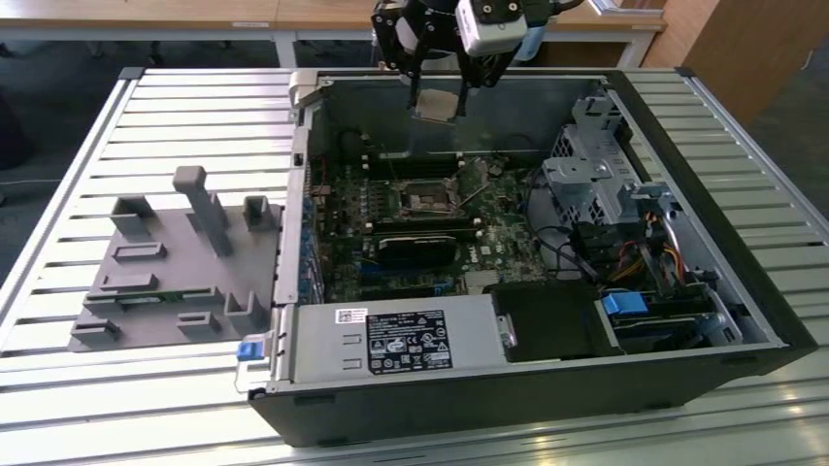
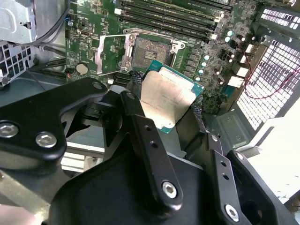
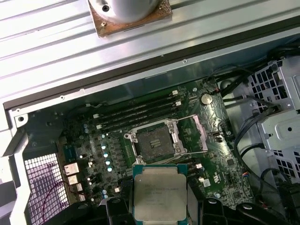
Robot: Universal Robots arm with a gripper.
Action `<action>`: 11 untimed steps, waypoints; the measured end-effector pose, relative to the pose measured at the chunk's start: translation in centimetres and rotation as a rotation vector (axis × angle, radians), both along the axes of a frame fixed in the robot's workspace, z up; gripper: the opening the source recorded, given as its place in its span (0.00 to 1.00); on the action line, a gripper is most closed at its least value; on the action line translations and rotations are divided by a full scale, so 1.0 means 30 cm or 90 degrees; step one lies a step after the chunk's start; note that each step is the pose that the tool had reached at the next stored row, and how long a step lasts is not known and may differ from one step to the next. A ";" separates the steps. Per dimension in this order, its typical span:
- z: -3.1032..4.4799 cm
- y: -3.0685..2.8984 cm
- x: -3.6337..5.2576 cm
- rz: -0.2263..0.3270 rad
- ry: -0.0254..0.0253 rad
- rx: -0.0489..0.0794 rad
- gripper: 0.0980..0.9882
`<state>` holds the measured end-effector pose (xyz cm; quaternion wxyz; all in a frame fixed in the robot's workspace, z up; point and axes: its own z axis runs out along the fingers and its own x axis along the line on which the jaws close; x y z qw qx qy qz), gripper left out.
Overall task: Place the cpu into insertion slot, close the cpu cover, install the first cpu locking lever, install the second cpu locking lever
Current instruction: 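Place the cpu into insertion slot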
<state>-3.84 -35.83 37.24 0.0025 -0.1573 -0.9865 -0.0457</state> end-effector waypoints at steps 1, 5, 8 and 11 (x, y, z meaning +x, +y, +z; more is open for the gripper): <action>0.000 0.000 0.000 -0.002 0.0000 0.000 0.50; 0.000 0.000 0.000 -0.010 0.0000 0.000 0.50; 0.000 0.000 -0.001 -0.016 0.0000 0.000 0.50; -0.001 0.000 -0.001 -0.026 0.0000 0.000 0.50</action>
